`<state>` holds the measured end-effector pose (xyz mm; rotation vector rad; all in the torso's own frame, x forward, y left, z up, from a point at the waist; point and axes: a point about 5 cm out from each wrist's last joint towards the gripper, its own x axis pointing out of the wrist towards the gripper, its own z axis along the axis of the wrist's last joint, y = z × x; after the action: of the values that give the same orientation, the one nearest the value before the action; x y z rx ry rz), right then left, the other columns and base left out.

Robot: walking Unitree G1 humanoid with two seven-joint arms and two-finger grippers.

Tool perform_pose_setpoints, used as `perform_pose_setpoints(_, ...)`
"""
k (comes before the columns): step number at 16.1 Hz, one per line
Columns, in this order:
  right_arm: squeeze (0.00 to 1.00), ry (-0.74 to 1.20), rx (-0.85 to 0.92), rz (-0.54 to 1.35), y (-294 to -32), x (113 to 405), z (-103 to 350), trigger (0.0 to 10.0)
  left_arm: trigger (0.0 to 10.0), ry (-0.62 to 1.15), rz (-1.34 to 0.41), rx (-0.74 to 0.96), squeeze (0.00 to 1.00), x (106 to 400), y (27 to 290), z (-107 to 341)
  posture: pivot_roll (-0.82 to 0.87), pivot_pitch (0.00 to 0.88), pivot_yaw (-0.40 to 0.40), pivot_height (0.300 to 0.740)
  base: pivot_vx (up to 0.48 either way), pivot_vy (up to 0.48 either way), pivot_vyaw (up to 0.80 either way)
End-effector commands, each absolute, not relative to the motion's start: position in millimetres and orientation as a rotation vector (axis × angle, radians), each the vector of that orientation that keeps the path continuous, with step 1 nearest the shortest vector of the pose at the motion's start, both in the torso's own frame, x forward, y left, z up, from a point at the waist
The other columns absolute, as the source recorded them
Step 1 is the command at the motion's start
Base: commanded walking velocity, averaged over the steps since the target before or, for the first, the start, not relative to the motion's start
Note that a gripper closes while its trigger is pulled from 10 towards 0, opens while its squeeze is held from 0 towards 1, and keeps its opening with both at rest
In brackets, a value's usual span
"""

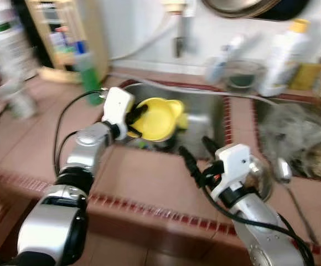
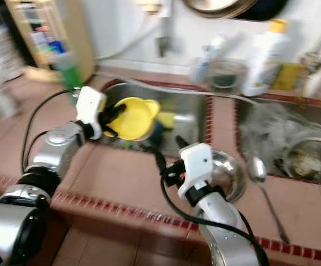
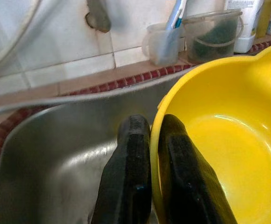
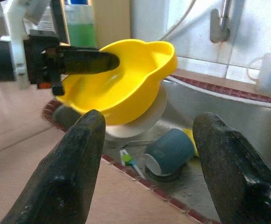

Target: Kitchen organization

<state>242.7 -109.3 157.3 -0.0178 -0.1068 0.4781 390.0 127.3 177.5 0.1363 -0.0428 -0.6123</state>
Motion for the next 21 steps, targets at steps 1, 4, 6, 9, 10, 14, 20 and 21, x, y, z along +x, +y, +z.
perform_pose_setpoints(1,0.00,-0.108,-0.023,0.474,-112,242,159,10.0,10.0,-0.074,-0.640,0.141,0.00,391,117,185,-0.16,0.049,0.073,0.740,0.000,0.000,0.00)
perform_pose_setpoints(4,0.00,-0.093,-0.019,0.493,-110,240,158,10.0,10.0,-0.093,-0.656,0.135,0.00,389,115,186,-0.17,0.048,0.075,0.740,0.000,0.000,0.00)
perform_pose_setpoints(6,0.00,-0.076,-0.013,0.510,-108,238,156,10.0,10.0,-0.094,-0.639,0.164,0.00,389,115,185,-0.17,0.055,0.078,0.740,0.000,0.000,0.00)
perform_pose_setpoints(9,0.00,-0.032,-0.008,0.526,-106,232,149,10.0,10.0,-0.074,-0.611,0.256,0.00,390,116,177,-0.17,0.074,0.082,0.740,0.000,0.000,0.00)
perform_pose_setpoints(10,0.00,-0.010,-0.005,0.521,-107,230,146,10.0,10.0,-0.075,-0.601,0.285,0.00,389,115,175,-0.17,0.075,0.082,0.740,0.000,0.000,0.00)
perform_pose_setpoints(14,0.00,0.046,0.008,0.488,-110,224,140,10.0,10.0,-0.030,-0.603,0.354,0.00,388,114,165,-0.18,0.105,0.083,0.740,0.000,0.000,0.00)
perform_pose_setpoints(20,0.00,0.141,0.045,0.471,-114,193,134,10.0,10.0,0.055,-0.578,0.454,0.00,389,107,149,-0.23,0.180,0.089,0.740,0.000,0.000,0.00)
perform_pose_setpoints(21,0.00,0.141,0.053,0.473,-113,190,135,10.0,10.0,0.054,-0.576,0.448,0.00,390,105,150,-0.23,0.185,0.092,0.740,0.000,0.000,0.00)
